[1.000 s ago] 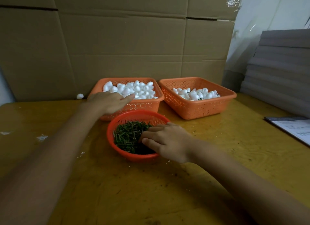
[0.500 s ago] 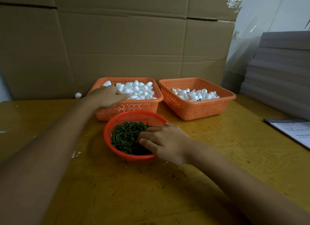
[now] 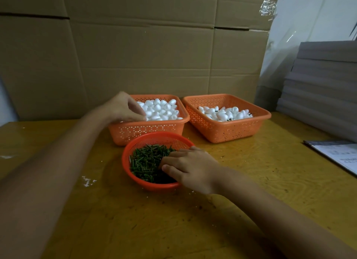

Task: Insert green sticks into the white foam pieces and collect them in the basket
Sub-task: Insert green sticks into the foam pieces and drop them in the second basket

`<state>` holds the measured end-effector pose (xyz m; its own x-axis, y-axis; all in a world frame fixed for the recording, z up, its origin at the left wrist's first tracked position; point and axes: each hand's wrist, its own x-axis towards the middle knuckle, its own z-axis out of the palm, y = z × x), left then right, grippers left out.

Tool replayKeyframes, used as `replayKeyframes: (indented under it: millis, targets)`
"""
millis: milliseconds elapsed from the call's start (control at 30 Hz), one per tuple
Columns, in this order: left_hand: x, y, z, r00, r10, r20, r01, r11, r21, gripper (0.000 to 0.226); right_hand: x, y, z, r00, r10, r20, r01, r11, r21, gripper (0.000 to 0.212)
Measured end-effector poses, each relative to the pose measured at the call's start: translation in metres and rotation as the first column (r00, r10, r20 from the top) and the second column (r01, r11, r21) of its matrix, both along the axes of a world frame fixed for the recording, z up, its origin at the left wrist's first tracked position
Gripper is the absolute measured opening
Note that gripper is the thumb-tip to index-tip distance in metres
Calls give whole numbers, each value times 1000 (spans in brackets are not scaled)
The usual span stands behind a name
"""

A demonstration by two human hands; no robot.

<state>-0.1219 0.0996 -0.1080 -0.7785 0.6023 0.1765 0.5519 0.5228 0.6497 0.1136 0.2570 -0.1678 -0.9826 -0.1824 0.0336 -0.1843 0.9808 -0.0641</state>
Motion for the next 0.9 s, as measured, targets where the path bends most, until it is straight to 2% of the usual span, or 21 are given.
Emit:
replayKeyframes:
  millis: [100,167,267,333,433,533,633,733,833,900]
  targets:
    - [22,-1,6,999,-46,19,36,936,349,40,0,1,0,1000,5,-1,-5,1000,1,41]
    - [46,-2,12,995,-103,1,91,881,463,46,0,0,0,1000,6,-1,-6,1000,4,42]
    - [85,-6,9,978,-209,-6,181,831,526,47,-1,1,0,1000,13,-5,-13,1000,7,43]
    - [110,-13,-2,971,-237,41,172,803,571,48,0,1,1,1000,13,-7,-13,1000,5,43]
    - [134,-25,-27,978,-189,86,109,819,563,46,0,0,1,1000,10,-12,-10,1000,10,43]
    - [148,-33,-52,983,-162,86,81,806,586,32,-1,1,1,1000,12,-14,-12,1000,4,43]
    - [155,-35,-65,986,-167,23,116,769,629,26,0,0,0,1000,13,-26,-13,1000,0,43]
    - [158,-37,-67,980,-197,-20,163,746,646,33,1,0,1,1000,10,-10,-10,1000,-14,41]
    - [159,-41,-69,976,-218,-3,168,742,649,53,1,-1,2,1000,4,-1,-4,1000,7,41]
    - [158,-43,-70,977,-211,14,146,724,674,53,0,-1,2,1000,4,-1,-4,1000,2,41]
